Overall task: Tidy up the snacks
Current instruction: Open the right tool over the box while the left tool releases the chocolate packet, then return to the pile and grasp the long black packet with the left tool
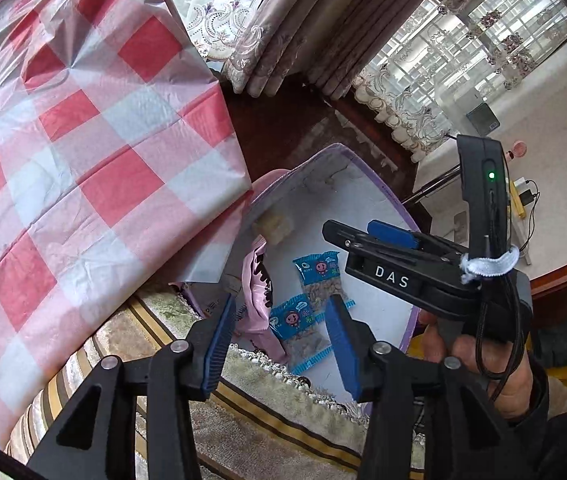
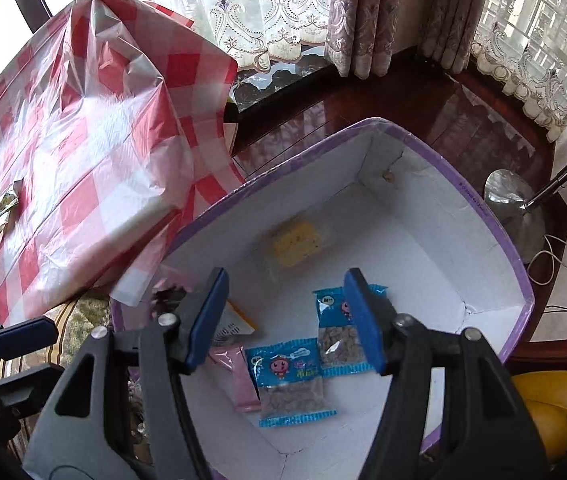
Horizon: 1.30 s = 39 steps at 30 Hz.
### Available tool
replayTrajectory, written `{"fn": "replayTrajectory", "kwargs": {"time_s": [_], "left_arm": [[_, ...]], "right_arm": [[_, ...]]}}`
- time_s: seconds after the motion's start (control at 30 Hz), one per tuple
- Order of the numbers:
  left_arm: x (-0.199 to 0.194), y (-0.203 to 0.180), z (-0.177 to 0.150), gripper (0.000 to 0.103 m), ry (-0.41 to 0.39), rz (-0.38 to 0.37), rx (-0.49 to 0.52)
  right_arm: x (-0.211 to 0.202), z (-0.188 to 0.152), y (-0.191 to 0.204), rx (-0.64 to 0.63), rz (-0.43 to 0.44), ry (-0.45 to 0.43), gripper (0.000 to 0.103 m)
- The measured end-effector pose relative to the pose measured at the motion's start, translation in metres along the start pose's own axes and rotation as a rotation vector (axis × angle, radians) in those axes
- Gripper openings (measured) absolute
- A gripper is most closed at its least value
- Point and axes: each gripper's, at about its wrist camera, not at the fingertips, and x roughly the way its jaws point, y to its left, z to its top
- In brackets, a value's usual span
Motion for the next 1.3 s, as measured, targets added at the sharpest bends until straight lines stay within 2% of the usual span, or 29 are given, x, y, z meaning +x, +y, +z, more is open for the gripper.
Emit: {"fn": "replayTrajectory", "kwargs": {"time_s": [0.33, 0.57, 0.9, 1.03, 1.17, 1.3], "left_arm": [[-0.056, 0.041, -0.018, 0.051, -0.165, 0.096, -0.103], [-0.106, 0.092, -0.046, 0.051, -0.306, 0.196, -0.252], [-0.17, 0.168, -0.101, 0.051, -0.451, 0.34, -0.509], [-0.192, 0.201, -0.126, 0.051, -0.47, 0.409, -0.615], [-0.201, 0.233, -0.144, 0.052, -0.456, 0.441, -0.703], [-0.201, 0.25, -0.145, 0.061, -0.431, 0.47, -0.719]], "right_arm": [[-0.027, 0.011, 0.037, -0.06, 0.046, -0.053, 0.07], [-0.045, 0.018, 0.091, -0.126, 0.119, -0.097, 0.073], [-0.042, -0.001, 0.186, -0.297, 0.197, -0.08, 0.073], [-0.043, -0.011, 0.22, -0.374, 0.23, -0.077, 0.073], [-0.047, -0.019, 0.255, -0.439, 0.252, -0.089, 0.073], [-0.044, -0.028, 0.282, -0.472, 0.281, -0.073, 0.073]]}}
